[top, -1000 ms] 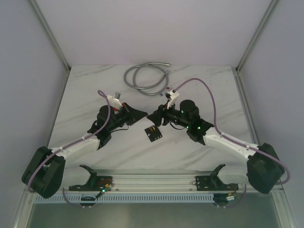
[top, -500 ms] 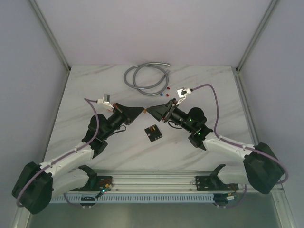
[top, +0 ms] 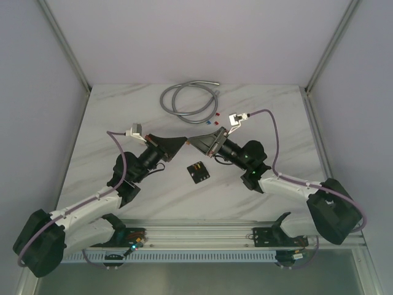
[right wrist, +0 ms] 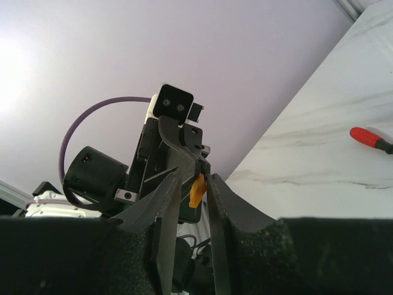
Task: Snap on the fuse box
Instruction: Pick up the fuse from the center of the board.
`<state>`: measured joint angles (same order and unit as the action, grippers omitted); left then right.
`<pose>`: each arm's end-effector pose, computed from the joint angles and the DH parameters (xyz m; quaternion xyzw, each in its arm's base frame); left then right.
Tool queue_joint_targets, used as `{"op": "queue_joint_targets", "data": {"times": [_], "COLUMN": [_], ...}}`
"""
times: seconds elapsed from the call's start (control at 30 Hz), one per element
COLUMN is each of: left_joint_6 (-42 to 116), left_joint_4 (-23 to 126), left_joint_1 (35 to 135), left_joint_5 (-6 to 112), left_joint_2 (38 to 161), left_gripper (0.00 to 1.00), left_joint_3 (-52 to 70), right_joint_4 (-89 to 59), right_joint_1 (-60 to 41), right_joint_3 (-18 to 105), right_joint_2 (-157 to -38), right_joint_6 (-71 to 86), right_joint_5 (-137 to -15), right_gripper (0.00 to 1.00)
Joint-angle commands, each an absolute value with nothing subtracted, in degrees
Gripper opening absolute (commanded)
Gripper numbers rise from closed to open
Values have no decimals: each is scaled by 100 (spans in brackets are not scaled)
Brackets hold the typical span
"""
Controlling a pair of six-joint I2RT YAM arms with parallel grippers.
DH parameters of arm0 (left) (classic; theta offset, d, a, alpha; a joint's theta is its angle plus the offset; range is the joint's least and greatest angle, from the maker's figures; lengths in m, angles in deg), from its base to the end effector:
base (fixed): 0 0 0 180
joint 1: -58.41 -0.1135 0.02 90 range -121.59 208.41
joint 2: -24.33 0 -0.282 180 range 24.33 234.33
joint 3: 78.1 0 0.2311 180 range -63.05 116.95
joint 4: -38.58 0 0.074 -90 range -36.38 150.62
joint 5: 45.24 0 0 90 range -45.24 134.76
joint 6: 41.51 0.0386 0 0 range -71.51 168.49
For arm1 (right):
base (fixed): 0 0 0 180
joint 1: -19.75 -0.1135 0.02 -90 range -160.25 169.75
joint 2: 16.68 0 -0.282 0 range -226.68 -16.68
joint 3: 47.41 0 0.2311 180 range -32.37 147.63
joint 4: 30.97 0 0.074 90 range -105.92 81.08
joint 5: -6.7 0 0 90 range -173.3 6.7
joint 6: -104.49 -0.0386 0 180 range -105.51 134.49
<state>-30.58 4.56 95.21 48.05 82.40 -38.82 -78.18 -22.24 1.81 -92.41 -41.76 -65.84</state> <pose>0.1574 -0.1205 0.3080 -0.1976 0.5743 -0.6823 0.4069 0.1862 0.1832 0.3228 -0.0541 0.5731 0.6713 0.4669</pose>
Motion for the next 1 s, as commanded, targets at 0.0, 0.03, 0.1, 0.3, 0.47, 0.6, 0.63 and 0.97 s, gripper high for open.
{"op": "queue_joint_targets", "data": {"times": [0.0,0.03,0.1,0.3,0.47,0.6,0.63,0.97], "left_joint_6": [-3210,-3210,-3210,-3228,-3219,-3117,-3057,-2006], "left_joint_4": [-42,-36,-16,-88,-87,77,180,1830], "left_joint_1": [9589,9596,9609,9662,9698,9701,9700,9505], "left_joint_5": [4473,4448,4401,4299,4330,4332,4315,3949], "left_joint_2": [8117,8100,8078,8072,8137,8175,8173,7737], "left_gripper": [0,0,0,0,0,2,5,46], "left_joint_3": [-4029,-4036,-4045,-4085,-4061,-4059,-4057,-4093], "right_joint_4": [-8349,-8381,-8452,-8609,-8623,-8486,-8356,-5355], "right_joint_1": [-2252,-2252,-2254,-2260,-2261,-2253,-2238,-1778], "right_joint_3": [71,58,59,85,77,130,175,807], "right_joint_2": [-9288,-9304,-9341,-9445,-9439,-9410,-9403,-9126], "right_joint_6": [-4360,-4380,-4410,-4527,-4528,-4398,-4331,-3178], "right_joint_5": [-6441,-6421,-6380,-6275,-6265,-6135,-6080,-5809], "right_gripper": [29,29,26,21,10,0,0,0]}}
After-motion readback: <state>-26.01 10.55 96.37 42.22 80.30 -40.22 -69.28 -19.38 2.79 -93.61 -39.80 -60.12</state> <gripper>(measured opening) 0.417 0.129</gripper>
